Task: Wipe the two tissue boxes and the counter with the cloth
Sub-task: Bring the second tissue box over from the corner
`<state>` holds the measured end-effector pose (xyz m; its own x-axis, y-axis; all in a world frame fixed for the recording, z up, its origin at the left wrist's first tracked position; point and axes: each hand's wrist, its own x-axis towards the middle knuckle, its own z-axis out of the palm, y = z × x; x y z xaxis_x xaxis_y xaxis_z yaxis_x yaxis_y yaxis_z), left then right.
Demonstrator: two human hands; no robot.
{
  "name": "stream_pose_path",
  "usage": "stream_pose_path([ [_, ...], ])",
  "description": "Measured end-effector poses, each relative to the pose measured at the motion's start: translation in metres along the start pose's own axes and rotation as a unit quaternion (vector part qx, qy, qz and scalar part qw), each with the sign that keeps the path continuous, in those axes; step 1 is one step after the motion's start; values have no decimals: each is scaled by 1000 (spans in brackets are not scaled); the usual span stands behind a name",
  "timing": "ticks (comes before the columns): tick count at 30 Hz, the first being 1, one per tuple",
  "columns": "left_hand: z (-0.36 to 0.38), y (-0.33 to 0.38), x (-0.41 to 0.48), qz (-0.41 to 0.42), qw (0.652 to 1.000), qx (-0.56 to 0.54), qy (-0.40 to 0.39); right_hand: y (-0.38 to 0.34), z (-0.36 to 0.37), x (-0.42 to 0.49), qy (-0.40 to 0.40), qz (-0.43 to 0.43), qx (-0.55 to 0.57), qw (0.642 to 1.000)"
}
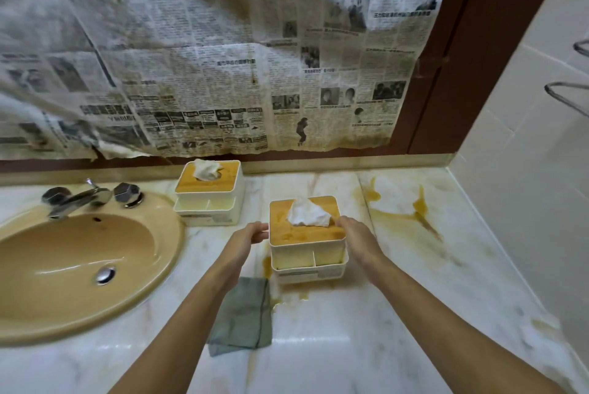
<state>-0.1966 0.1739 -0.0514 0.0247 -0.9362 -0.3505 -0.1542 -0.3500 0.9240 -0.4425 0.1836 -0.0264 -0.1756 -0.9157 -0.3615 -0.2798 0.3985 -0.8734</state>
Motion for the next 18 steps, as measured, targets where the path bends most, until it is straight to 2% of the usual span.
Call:
stream_pose_path([
  [11,0,-9,-4,-21,1000,0,-14,9,3,-12,-15,21,-25,999],
  [18,1,-5,-8,-43,998,36,11,10,5,-14,-22,28,-7,999],
])
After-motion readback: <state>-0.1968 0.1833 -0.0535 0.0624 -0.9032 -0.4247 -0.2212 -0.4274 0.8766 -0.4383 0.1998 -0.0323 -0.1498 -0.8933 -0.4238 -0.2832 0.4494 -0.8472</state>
